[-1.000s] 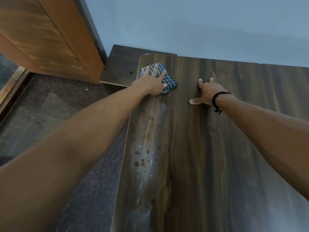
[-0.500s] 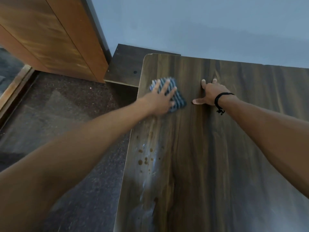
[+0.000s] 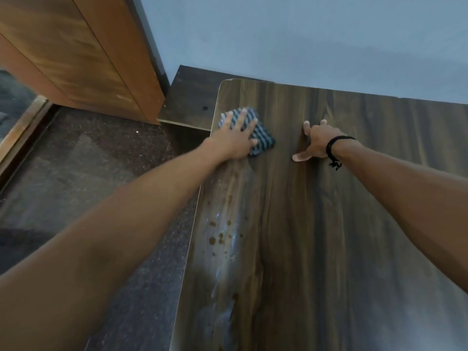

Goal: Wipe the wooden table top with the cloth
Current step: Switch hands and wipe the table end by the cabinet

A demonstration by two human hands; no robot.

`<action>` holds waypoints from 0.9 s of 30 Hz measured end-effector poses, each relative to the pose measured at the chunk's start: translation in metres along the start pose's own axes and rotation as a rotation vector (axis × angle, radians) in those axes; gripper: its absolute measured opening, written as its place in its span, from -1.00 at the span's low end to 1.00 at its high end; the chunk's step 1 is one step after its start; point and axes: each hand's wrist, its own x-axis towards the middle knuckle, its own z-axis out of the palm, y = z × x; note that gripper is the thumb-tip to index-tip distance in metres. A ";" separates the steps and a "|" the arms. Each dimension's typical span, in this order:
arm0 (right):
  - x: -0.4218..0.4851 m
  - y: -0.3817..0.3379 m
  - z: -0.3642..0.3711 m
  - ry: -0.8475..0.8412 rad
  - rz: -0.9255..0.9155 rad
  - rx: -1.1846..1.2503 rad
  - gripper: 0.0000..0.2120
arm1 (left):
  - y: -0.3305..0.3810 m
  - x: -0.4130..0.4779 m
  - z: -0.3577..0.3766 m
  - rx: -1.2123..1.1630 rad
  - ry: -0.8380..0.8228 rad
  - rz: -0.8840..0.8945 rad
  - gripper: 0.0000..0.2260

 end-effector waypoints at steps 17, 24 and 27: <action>-0.036 -0.006 0.030 0.033 -0.118 -0.054 0.06 | 0.016 -0.024 0.019 0.150 -0.014 0.072 -0.54; -0.036 -0.005 0.034 0.040 -0.106 -0.027 0.04 | -0.023 0.005 -0.022 -0.170 -0.018 -0.183 -0.42; -0.035 -0.004 0.036 0.033 -0.114 -0.028 0.05 | -0.009 -0.006 0.001 -0.168 -0.005 -0.164 -0.42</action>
